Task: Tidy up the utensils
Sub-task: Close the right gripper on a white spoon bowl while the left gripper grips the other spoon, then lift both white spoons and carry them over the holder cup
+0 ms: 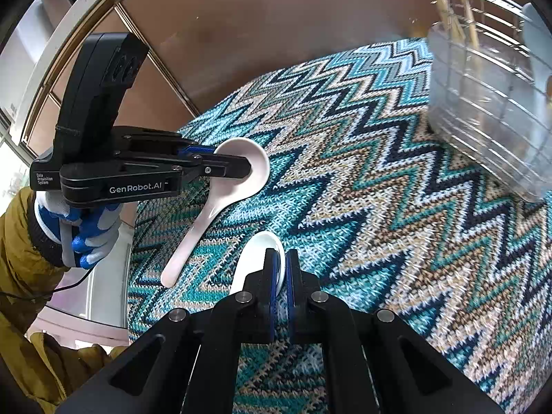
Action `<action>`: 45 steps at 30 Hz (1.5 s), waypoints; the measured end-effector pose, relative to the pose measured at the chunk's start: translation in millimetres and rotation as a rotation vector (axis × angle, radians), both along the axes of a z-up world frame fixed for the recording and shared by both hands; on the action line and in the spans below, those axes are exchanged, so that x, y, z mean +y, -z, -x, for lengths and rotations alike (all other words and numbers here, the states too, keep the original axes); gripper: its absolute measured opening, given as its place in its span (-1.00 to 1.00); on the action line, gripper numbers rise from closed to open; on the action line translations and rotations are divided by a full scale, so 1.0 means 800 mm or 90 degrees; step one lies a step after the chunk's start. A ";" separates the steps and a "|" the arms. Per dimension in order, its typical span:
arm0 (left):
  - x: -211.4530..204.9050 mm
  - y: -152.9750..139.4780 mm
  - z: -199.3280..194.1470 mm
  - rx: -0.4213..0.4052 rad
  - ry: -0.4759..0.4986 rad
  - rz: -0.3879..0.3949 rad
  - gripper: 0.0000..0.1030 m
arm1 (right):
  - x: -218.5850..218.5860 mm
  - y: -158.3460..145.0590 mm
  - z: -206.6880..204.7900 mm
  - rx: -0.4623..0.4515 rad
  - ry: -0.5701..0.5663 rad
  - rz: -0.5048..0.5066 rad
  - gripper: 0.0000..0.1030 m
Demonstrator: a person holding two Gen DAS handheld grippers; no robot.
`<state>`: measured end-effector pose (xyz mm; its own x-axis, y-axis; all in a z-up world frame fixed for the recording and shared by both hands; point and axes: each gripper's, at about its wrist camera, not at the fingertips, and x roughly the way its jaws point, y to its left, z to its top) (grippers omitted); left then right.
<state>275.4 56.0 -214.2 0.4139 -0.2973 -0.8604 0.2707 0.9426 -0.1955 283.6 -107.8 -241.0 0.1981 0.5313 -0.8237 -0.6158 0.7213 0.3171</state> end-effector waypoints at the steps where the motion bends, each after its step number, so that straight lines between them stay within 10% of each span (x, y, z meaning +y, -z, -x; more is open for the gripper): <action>1: 0.000 -0.001 0.001 -0.002 0.000 0.002 -0.82 | -0.003 -0.002 0.002 -0.004 0.004 0.000 -0.91; 45: 0.032 -0.195 0.135 -0.231 -0.091 0.134 -0.83 | -0.096 -0.179 0.176 -0.247 0.238 0.038 -0.91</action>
<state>167.0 81.5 -57.9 0.7281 -0.3682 -0.5782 0.2264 0.9253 -0.3042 143.1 -184.5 -98.0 0.6606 0.3208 -0.6788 -0.3775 0.9235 0.0691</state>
